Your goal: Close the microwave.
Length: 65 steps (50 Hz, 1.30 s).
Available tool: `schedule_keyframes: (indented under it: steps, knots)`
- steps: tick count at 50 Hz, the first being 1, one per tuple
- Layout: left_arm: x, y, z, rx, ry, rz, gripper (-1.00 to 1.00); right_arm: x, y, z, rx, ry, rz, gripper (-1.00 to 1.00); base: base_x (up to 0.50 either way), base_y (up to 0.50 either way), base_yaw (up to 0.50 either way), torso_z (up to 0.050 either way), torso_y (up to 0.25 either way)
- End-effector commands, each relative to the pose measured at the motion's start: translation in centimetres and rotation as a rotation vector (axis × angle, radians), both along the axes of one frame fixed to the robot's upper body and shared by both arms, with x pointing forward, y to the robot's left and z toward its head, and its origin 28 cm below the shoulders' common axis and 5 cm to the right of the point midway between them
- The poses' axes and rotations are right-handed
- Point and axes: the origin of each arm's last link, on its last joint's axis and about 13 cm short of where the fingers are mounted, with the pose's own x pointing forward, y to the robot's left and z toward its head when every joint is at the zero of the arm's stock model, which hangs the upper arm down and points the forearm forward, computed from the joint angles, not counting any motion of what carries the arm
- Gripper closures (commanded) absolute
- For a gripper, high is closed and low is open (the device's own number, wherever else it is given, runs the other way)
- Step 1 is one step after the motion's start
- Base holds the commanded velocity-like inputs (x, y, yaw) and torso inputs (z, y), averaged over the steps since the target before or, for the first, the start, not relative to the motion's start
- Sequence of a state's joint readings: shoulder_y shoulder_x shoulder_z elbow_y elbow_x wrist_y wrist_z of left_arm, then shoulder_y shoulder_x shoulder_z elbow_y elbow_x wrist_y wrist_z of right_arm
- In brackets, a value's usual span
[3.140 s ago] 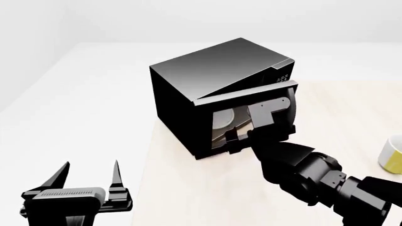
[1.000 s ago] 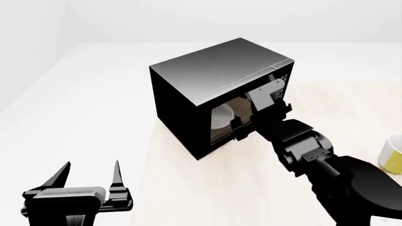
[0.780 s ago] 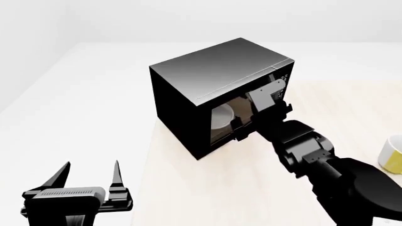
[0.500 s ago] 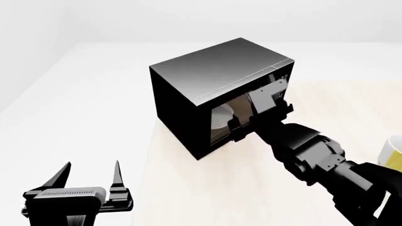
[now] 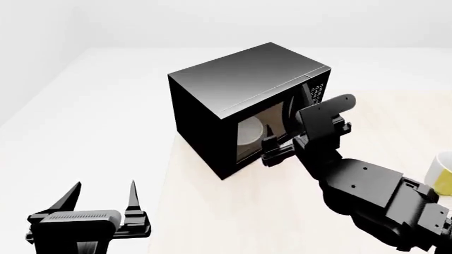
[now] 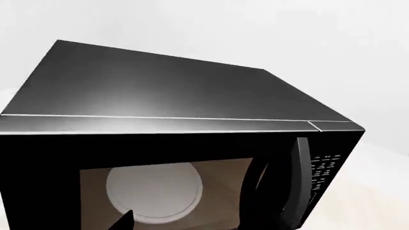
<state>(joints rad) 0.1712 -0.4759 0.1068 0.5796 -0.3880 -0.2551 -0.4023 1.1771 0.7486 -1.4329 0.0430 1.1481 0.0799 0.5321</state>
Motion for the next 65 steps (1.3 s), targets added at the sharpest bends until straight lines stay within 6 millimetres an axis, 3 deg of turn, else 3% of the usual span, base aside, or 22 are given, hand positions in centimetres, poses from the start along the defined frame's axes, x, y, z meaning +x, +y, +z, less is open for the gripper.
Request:
schedule_keyframes:
  steps: [1, 27, 41, 65]
  knots:
    - [0.0, 0.0, 0.0, -0.001, -0.001, 0.0, -1.0, -4.0, 0.3, 0.9, 0.034, -0.1, 0.011, -1.0, 0.0, 0.0, 0.0, 0.0, 0.0]
    - [-0.1, -0.1, -0.1, 0.002, -0.002, -0.004, -1.0, -10.2, 0.6, 0.4, 0.103, -0.181, 0.046, -1.0, 0.0, 0.0, 0.0, 0.0, 0.0]
    - [-0.1, -0.1, 0.0, 0.005, -0.003, -0.004, -1.0, -11.1, 0.4, -0.1, 0.158, -0.196, 0.041, -1.0, 0.0, 0.0, 0.0, 0.0, 0.0]
    - [-0.2, -0.2, 0.1, 0.006, -0.005, -0.01, -1.0, -11.1, -0.1, 0.2, 0.258, -0.242, -0.017, -1.0, 0.0, 0.0, 0.0, 0.0, 0.0]
